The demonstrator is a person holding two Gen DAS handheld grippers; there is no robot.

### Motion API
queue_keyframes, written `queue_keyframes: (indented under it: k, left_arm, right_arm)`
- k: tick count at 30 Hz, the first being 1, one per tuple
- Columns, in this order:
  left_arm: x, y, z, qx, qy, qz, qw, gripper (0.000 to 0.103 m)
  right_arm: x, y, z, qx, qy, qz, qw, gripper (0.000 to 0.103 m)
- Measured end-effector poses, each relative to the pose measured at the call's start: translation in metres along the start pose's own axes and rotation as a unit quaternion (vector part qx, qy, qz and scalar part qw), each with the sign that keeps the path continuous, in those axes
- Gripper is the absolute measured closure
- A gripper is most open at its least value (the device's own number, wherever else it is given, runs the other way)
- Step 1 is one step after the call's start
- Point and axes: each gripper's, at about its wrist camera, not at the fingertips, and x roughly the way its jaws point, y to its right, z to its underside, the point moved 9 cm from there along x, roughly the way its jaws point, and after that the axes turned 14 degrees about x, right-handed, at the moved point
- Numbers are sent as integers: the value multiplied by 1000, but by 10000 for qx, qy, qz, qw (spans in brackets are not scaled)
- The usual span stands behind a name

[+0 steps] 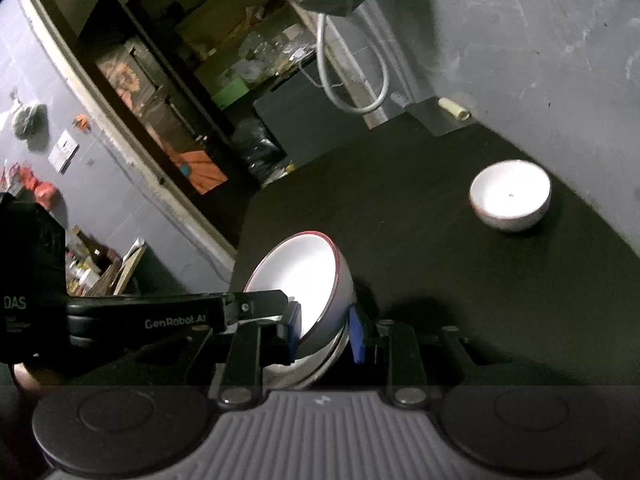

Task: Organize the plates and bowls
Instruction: 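Carry the white bowl over the small steel bowl and lower it inside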

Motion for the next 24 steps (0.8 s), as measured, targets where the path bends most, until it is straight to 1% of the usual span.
queue_keyframes:
  k: [6, 10, 19, 24]
  left_arm:
    - [-32, 1, 33, -119, 37, 76, 9999, 92]
    - [-47, 3, 56, -183, -22, 110, 9998, 92]
    - [-61, 3, 98, -339, -244, 162, 9990, 92]
    - [-62, 2, 110, -400, -343, 207, 9984, 92]
  right_arm:
    - [-19, -14, 45, -130, -291, -5, 9995, 75]
    - [-27, -23, 70, -246, -462, -1, 9986, 75]
    - [-33, -33, 109, -479, -756, 135, 9959, 75]
    - [-32, -33, 117, -518, -868, 240, 9946, 75]
